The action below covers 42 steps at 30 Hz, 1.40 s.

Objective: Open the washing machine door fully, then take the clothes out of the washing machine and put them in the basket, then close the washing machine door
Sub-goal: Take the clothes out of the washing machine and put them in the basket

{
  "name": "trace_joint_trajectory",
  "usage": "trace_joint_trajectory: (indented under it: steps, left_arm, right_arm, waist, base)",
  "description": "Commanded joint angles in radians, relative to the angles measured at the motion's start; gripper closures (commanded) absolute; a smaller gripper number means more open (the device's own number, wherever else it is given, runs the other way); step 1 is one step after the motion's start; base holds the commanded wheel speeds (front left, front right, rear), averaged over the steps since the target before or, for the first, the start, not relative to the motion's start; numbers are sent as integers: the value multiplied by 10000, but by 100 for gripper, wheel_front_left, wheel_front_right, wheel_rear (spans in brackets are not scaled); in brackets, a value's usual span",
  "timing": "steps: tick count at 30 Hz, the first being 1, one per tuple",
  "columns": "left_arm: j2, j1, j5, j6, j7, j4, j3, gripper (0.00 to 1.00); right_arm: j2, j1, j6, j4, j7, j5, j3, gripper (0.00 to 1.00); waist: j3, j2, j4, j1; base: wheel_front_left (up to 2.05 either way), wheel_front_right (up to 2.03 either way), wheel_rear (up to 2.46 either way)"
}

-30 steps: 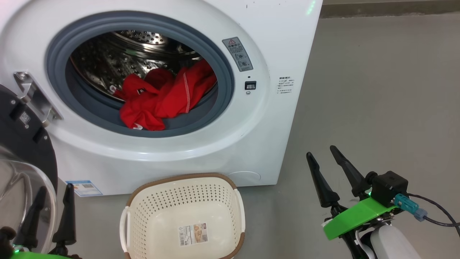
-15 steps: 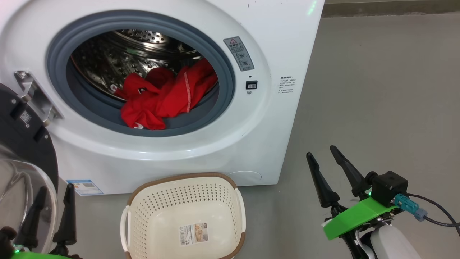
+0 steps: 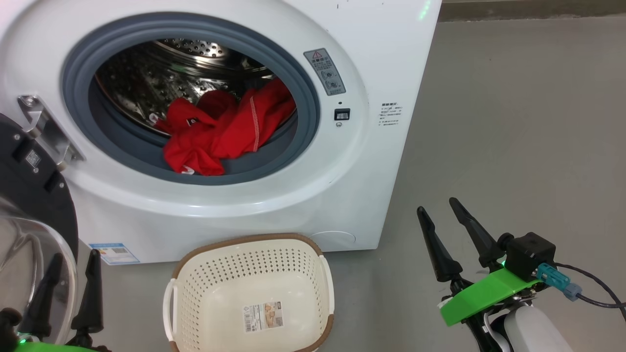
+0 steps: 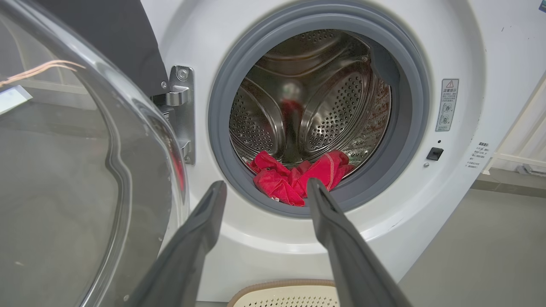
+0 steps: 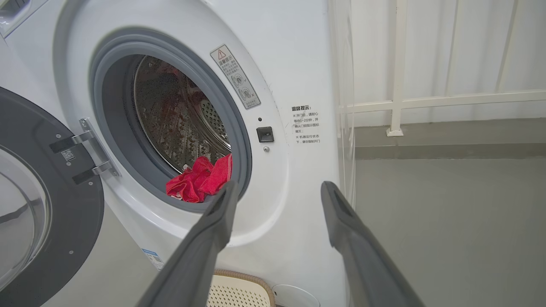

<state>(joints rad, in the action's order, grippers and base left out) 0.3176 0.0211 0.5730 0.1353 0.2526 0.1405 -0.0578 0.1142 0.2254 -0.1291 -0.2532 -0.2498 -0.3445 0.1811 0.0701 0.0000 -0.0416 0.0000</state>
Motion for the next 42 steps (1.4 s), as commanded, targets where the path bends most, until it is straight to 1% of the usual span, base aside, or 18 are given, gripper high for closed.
trace_joint_trajectory:
  steps: [1,15,26,36,42]
  left_arm:
    - [306,297,-117,-46,92,-200,419,0]
    - [318,294,-181,-46,92,-205,405,0]
    - [333,744,-590,-79,92,18,393,0]
    - [460,1609,-536,-75,12,264,282,0]
    - [638,2545,-379,-63,-169,726,8,0]
  right_arm:
    - [-76,81,-16,219,-120,144,180,0]
    - [-118,64,-16,283,-120,252,111,0]
    - [-173,176,-16,351,-120,377,85,0]
    - [-377,303,-16,588,-120,657,-46,0]
    - [-527,450,-16,812,-120,875,-105,0]
  waist:
    - [4,0,-6,0]
    - [55,0,-50,0]
    - [365,0,-240,0]
    - [957,0,-425,0]
    - [1538,0,-553,0]
  base:
    - [0,0,0]
    - [0,0,0]
    - [0,0,0]
    - [0,0,0]
    - [0,0,0]
